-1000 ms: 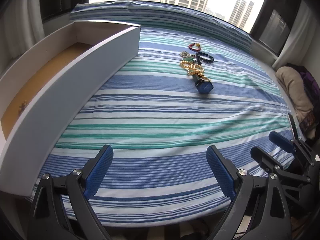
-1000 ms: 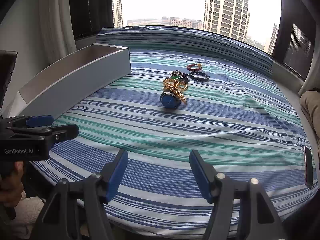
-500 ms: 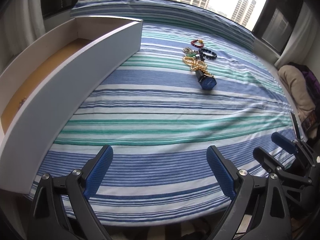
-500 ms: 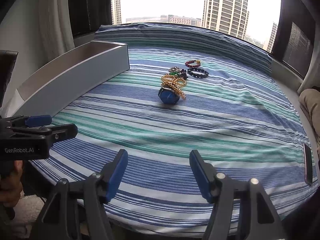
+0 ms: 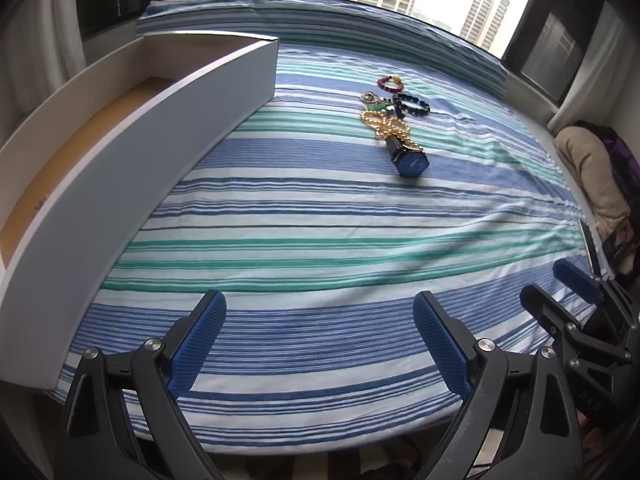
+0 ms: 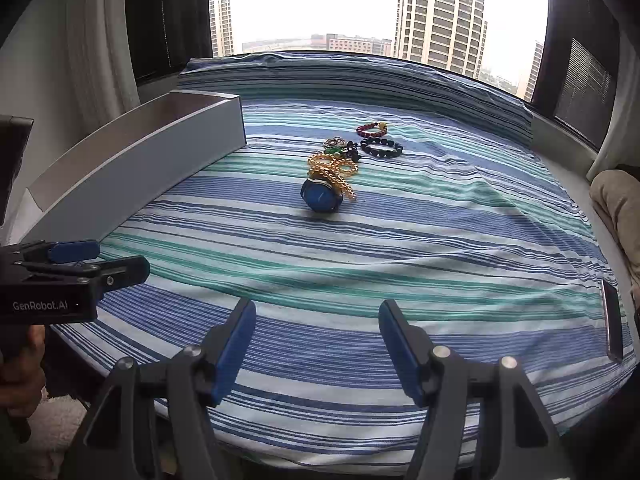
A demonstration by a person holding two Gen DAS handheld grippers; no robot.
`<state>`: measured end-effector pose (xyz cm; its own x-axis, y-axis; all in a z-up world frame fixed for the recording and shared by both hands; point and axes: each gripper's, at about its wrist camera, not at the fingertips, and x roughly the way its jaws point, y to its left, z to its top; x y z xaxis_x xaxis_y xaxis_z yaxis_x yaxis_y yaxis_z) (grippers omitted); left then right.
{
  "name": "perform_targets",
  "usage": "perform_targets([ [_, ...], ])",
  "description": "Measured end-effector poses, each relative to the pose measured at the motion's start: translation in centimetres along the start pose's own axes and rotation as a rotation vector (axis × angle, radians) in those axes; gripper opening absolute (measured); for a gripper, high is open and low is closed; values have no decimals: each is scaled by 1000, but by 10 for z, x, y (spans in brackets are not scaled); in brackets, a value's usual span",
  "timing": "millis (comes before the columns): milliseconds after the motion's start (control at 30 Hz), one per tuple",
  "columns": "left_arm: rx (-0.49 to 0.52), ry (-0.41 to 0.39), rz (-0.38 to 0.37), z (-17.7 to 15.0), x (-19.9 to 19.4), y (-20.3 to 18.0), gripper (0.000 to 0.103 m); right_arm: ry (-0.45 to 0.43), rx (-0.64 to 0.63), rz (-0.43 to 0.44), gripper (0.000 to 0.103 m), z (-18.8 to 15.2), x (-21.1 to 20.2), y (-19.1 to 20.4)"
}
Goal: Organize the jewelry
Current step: 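Withdraw both tools from the box back over the bedspread, then lower the left gripper onto the blue-faced watch and close it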
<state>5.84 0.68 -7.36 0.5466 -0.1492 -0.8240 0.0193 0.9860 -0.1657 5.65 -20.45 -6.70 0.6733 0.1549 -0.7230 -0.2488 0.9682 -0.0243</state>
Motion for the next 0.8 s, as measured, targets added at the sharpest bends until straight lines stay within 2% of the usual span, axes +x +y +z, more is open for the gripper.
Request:
perform_targets([
  [267,-5,35,0,-2,13,0,95,29,46,-14,65,-7,8,-15],
  [433,9,52,-28,7,24,-7,95,32,55,-11,65,-8,10,-19],
  [600,32,58,-114,34,41,-22,95,48,76,-3,65,-11,15,-26],
  [733,11,43,-217,70,64,-35,95,55,96,-5,65,-15,16,-34],
  [800,3,34,-242,88,80,-43,95,58,106,-7,65,-16,16,-38],
])
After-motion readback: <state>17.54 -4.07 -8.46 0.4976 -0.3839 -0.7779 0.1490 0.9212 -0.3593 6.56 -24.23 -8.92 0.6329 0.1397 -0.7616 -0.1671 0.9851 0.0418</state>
